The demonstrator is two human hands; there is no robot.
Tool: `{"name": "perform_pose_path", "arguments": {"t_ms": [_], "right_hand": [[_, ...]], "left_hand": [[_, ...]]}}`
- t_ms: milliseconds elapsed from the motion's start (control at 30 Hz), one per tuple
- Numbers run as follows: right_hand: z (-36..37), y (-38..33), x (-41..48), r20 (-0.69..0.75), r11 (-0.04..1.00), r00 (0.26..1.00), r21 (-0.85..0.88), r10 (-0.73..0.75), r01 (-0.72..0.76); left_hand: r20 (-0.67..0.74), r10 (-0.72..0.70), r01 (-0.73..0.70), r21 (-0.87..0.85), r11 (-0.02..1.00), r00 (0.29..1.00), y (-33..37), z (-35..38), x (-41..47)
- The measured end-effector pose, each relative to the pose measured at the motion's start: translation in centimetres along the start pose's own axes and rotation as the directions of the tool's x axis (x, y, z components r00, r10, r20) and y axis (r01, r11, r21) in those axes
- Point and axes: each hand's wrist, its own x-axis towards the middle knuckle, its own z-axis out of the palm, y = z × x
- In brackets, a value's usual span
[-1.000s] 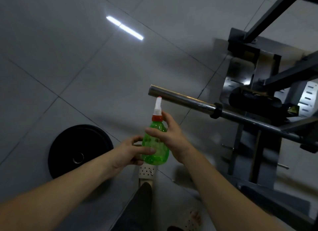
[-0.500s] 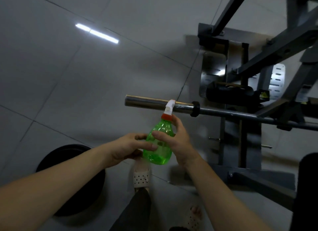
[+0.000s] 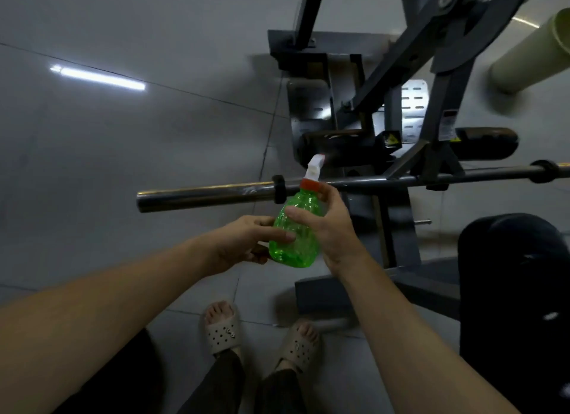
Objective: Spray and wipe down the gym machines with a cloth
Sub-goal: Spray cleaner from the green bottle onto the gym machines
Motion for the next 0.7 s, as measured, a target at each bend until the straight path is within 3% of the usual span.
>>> {"name": "perform_pose_path", "arguments": {"t_ms": [300,433,567,700], "right_hand": [[-3.8,-1.1,-0.6,0.007,0.999,0.999,-0.002,-0.038,0.038],[-5.0,-1.5,-1.1,0.081,1.000,0.996,-0.011,-0.023,0.024],[-6.1,-1.9,-2.4,0.130,0.997,0.988,-0.008,-0.078,0.080],[-8.1,-2.4,-3.7,0.198,0.996,0.976,0.000,-0.084,0.086]], "left_hand": [[0.034,-0.004,0.004,0.012,1.000,0.999,1.2,3.4,1.8],[0.025,0.003,-0.004,0.034,0.999,1.000,1.2,4.3,1.9],[-0.004,0.054,-0.054,0.093,0.994,0.999,1.5,5.1,1.8],[-0.027,0.143,-0.141,0.049,0.989,0.989,2.8,6.2,1.3]]}}
